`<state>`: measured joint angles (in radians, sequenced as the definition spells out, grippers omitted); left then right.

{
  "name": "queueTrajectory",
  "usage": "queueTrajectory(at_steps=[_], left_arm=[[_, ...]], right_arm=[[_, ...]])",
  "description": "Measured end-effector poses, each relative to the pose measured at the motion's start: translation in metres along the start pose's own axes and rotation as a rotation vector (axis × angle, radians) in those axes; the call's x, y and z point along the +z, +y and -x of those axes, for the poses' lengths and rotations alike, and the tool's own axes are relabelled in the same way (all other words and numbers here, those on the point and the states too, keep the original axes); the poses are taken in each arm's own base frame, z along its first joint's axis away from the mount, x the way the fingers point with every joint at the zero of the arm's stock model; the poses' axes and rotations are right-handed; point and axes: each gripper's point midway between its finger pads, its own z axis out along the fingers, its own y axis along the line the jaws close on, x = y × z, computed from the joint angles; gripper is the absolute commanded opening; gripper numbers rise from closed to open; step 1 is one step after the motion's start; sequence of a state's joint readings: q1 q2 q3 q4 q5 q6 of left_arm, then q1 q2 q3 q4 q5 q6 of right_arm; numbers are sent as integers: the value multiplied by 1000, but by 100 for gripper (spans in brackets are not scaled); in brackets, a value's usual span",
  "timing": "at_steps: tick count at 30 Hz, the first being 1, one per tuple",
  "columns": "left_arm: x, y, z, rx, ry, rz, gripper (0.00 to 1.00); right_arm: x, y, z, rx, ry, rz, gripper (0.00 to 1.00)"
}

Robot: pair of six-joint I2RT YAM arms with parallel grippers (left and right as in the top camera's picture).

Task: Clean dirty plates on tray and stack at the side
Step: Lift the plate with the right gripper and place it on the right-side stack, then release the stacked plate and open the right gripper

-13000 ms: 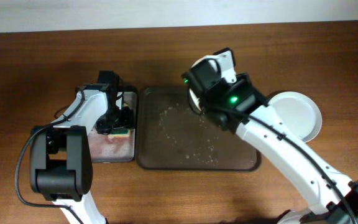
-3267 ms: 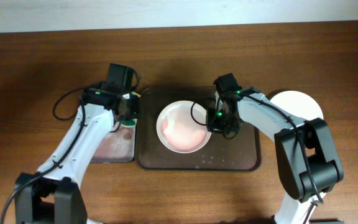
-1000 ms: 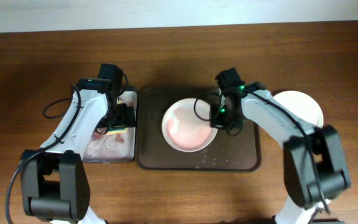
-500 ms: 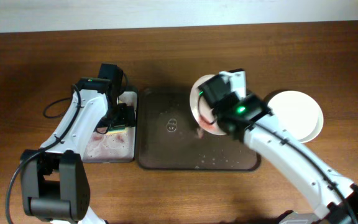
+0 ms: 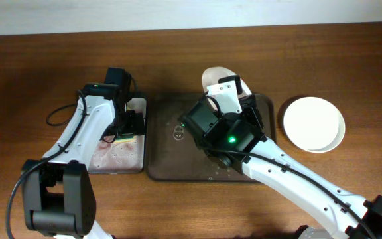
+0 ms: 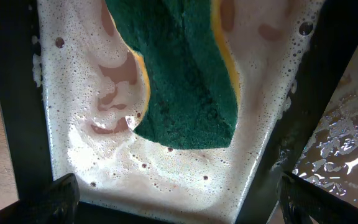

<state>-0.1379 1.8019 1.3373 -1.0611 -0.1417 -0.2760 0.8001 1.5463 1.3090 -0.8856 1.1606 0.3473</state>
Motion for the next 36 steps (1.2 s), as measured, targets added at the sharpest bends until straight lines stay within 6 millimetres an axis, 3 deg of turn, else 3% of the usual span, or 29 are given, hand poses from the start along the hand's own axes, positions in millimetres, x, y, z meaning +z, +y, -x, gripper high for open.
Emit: queueTrajectory(at_steps=[10, 13, 16, 19, 22, 23, 25, 30, 33, 36], left_arm=[[0, 0, 1, 0, -3, -1, 100], [0, 0, 1, 0, -3, -1, 100], [0, 0, 1, 0, -2, -2, 100], [0, -1, 1, 0, -2, -4, 100], [0, -1, 1, -1, -2, -5, 100], [0, -1, 1, -1, -3, -5, 100], [0, -1, 1, -1, -3, -4, 100], [0, -2, 2, -1, -6, -13, 100], [0, -3, 2, -1, -6, -17, 100], [0, -3, 2, -1, -6, -17, 100]], right_arm=[[1, -2, 6, 27, -20, -16, 4], [21, -4, -2, 98, 51, 23, 4], [66, -14, -30, 256, 230, 96, 4], [112, -32, -71, 481, 461, 219, 4], [140, -64, -112, 692, 641, 263, 4], [150, -83, -130, 781, 697, 251, 4], [158, -113, -163, 916, 791, 230, 4], [164, -159, -208, 1083, 870, 148, 4], [168, -159, -223, 1098, 911, 140, 4], [174, -136, -250, 1074, 1016, 153, 4]])
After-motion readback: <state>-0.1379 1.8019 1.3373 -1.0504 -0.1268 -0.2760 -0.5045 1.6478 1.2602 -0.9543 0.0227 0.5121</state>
